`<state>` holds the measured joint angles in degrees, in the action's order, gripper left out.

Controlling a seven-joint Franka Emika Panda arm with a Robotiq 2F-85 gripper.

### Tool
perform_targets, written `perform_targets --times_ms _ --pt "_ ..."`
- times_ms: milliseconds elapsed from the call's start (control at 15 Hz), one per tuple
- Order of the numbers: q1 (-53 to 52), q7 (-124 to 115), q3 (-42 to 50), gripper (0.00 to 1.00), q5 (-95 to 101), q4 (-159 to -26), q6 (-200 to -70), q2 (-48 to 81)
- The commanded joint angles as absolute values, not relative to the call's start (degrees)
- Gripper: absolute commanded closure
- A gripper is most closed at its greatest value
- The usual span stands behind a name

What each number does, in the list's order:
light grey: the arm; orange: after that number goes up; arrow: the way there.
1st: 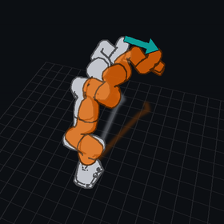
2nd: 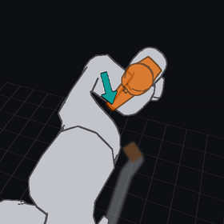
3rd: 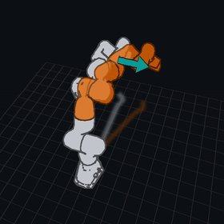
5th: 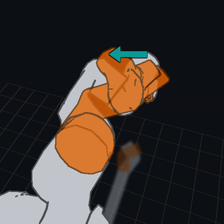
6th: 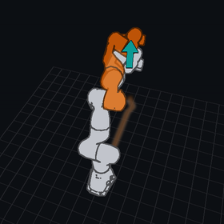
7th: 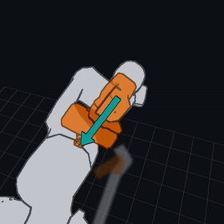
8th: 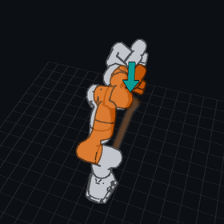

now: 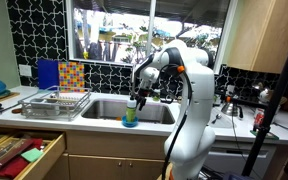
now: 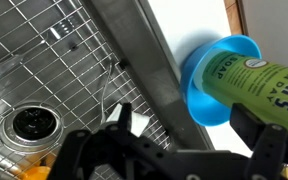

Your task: Pick up the orange bowl and put it in the sink, pick up the blue bowl and put it on the kitchen counter in front of the sink, pick up the green container and put it in the blue bowl, move the blue bowl to the kitchen counter next to the tap

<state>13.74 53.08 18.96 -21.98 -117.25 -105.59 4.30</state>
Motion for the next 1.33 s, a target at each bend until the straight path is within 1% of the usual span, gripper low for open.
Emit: perform_targets --times_ms 0,67,133,200,267,333,467,733,867,933,1267 --pt "15.3 53.4 17.0 0.0 -23.0 -117.5 -105.9 6.6" --pt "15.5 53.6 16.6 0.0 -23.3 -117.4 -105.5 7.2" --pt "15.7 53.7 16.3 0.03 -23.4 -117.4 -105.2 7.7" --pt "15.9 53.9 16.0 0.08 -23.5 -117.5 -105.2 8.1" --pt "16.1 53.9 15.7 0.17 -23.5 -117.5 -105.1 8.4" --pt "16.3 53.9 15.4 0.29 -23.6 -117.5 -105.1 8.8" --pt "16.6 53.9 15.0 0.47 -23.8 -117.6 -105.0 9.3" --pt "16.8 54.0 14.2 0.78 -24.0 -117.9 -105.1 9.5" --pt "16.9 54.1 13.9 0.92 -23.9 -118.0 -105.0 9.4" --pt "16.9 54.0 13.8 1.0 -23.9 -117.9 -105.0 9.3" --pt "17.0 54.2 13.7 0.99 -23.9 -118.1 -105.0 9.4"
